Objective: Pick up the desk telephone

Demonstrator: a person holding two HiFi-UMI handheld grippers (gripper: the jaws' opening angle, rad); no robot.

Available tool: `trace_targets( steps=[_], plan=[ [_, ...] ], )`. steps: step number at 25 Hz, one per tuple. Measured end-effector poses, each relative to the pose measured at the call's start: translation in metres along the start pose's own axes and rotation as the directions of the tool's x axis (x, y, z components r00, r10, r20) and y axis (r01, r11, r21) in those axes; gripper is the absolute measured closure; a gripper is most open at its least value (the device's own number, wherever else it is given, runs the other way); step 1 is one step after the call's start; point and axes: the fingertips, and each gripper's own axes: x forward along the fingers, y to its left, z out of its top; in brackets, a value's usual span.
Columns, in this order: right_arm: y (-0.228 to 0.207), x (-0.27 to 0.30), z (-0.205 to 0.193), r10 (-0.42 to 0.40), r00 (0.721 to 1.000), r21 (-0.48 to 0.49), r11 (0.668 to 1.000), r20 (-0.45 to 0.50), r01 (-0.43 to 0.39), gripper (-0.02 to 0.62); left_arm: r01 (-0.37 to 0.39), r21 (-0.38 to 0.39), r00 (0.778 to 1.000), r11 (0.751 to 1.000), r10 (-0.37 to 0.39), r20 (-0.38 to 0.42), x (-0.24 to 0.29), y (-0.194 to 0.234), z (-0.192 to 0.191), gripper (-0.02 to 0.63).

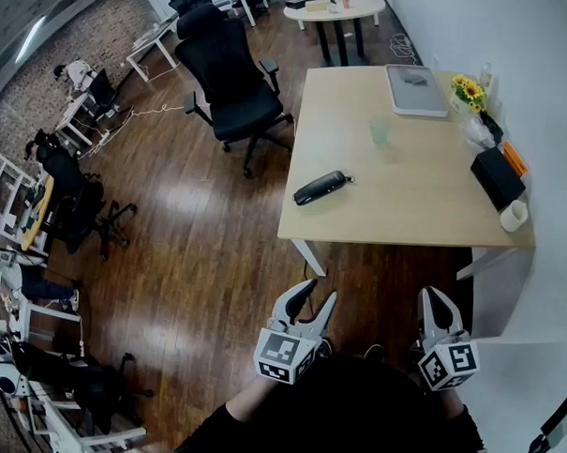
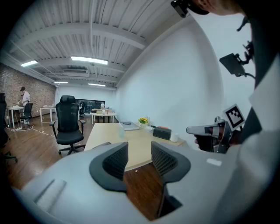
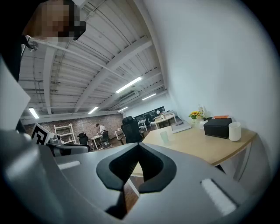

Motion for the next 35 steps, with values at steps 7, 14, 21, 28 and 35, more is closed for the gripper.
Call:
trace_targets(
  steps=[7,14,21,28,35],
  plan=[
    [-0.038,-0.003,0.009,0.006,1.0,0.0,1.0,0.0,-0.006,0.595,-0.054,0.022,0.998,0.998,0.053,0.029,0.023,-0.006,0.016,0.443],
    [-0.056,0.03,0.004,0.026,0.999,0.025,0.999,-0.041,-0.025,0.595,-0.031,0.088,0.999,0.996,0.033,-0.019,0.061,0.014,0.019,0.37],
    [-0.09,0.1,0.015,-0.067,0.996,-0.004,0.998,-0.06,0.067,0.595,-0.002,0.299,0.99,0.954,0.044,-0.133,0.175,0.125,0.007,0.331],
    [-0.085,0.206,0.06,-0.139,0.986,-0.074,0.988,-0.092,0.132,0.595,0.262,0.385,0.878,0.885,-0.053,-0.476,0.305,0.231,-0.064,0.314],
    [-0.074,0.299,0.063,-0.153,0.976,-0.067,0.987,-0.157,0.144,0.595,0.521,0.352,0.684,0.778,-0.134,-0.717,0.352,0.263,-0.138,0.333]
  ],
)
